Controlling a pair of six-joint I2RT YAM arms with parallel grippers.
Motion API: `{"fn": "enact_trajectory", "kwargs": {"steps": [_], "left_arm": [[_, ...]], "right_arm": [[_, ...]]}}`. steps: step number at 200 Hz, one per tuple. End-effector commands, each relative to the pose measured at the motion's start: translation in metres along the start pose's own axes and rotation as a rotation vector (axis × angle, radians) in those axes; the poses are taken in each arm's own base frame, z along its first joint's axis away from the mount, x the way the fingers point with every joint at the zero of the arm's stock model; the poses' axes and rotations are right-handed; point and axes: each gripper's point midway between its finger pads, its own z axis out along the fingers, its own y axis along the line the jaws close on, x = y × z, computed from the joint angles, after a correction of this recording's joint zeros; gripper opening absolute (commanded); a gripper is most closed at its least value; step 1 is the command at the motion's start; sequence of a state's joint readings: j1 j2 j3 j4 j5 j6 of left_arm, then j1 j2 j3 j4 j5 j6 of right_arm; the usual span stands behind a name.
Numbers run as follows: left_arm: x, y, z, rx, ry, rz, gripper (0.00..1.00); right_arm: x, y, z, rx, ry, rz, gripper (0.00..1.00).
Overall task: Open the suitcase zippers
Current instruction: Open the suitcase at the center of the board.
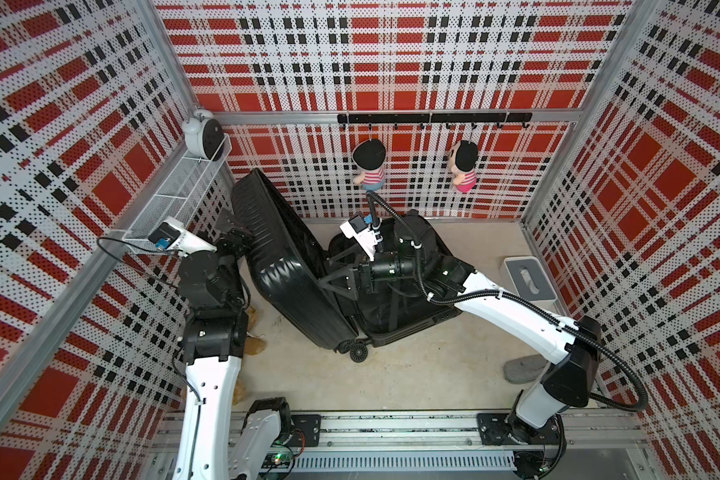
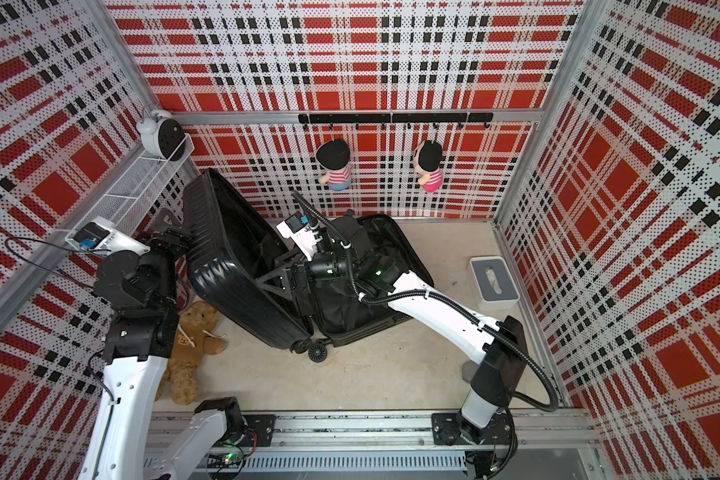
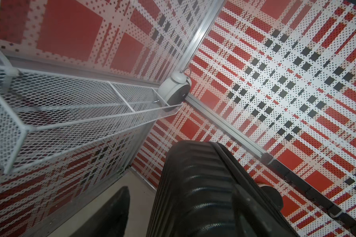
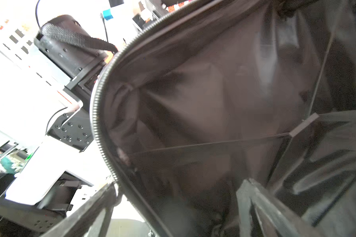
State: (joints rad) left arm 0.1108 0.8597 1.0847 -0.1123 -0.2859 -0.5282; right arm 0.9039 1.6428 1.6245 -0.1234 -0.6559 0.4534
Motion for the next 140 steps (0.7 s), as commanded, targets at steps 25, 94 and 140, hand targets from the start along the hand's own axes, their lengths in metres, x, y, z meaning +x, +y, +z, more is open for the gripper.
{"fn": "enact_trajectory", "kwargs": {"steps": [25, 94, 140], "left_arm": [[0.039, 0.011, 0.004, -0.002, 0.137, 0.046, 0.79], [0.043, 0.010, 0.006, 0.011, 0.147, 0.041, 0.79], [0.047, 0.011, 0.010, 0.008, 0.156, 0.044, 0.79]], "right_arm": [[-0.005, -0.012, -0.051, 0.116, -0.047, -0.010, 1.00], [0.056, -0.217, -0.253, 0.966, -0.035, 0.337, 1.00], [0.129, -0.299, -0.321, 1.275, 0.178, 0.421, 0.93]]}}
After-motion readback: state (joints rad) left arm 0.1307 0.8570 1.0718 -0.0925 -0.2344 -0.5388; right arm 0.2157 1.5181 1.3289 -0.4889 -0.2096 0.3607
